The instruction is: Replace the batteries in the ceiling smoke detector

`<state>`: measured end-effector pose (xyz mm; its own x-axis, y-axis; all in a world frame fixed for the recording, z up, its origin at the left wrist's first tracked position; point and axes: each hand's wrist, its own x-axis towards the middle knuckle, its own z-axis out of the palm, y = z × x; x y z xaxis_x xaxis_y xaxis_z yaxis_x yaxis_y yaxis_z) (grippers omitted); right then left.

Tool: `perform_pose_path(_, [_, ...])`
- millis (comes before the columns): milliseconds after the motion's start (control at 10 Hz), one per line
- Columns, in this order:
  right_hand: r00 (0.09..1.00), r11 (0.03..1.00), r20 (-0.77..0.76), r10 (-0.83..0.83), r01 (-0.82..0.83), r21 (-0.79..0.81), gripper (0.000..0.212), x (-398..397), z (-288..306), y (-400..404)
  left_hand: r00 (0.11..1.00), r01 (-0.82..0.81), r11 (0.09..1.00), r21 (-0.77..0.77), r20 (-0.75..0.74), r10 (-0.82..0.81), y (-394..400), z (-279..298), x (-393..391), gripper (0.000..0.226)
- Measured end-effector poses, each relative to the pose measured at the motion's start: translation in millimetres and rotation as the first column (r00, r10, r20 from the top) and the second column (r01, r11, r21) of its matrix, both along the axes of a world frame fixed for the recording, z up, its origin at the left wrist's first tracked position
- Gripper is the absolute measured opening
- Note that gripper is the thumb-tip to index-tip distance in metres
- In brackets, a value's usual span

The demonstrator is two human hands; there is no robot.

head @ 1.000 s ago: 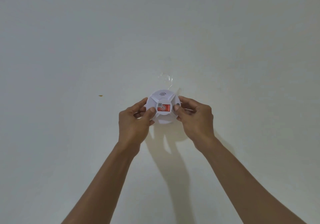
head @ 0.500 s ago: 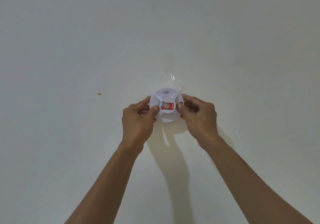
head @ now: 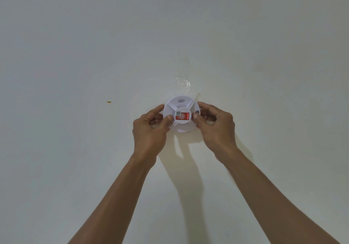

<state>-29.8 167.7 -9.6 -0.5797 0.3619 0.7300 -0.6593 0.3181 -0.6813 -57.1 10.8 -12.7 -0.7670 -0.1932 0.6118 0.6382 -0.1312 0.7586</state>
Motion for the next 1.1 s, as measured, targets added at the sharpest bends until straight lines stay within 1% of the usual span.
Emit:
perform_pose_path(300, [1.0,1.0,0.006,-0.008,0.008,-0.005,0.033,3.1,-1.5,-1.2,1.0,0.005,0.999,0.037,0.019,-0.006,-0.5,0.3,4.2,0.034])
perform_pose_path(900, [0.999,0.999,0.025,0.024,-0.023,-0.03,0.037,-0.4,-3.7,2.2,1.0,-0.02,1.0,0.011,0.016,0.02,-2.5,1.3,8.3,0.029])
perform_pose_path(1100, [0.997,0.998,0.067,0.038,-0.035,-0.047,0.037,1.8,-17.0,7.8,0.998,-0.03,1.0,-0.006,0.063,0.03,-9.0,-12.1,17.4,0.028])
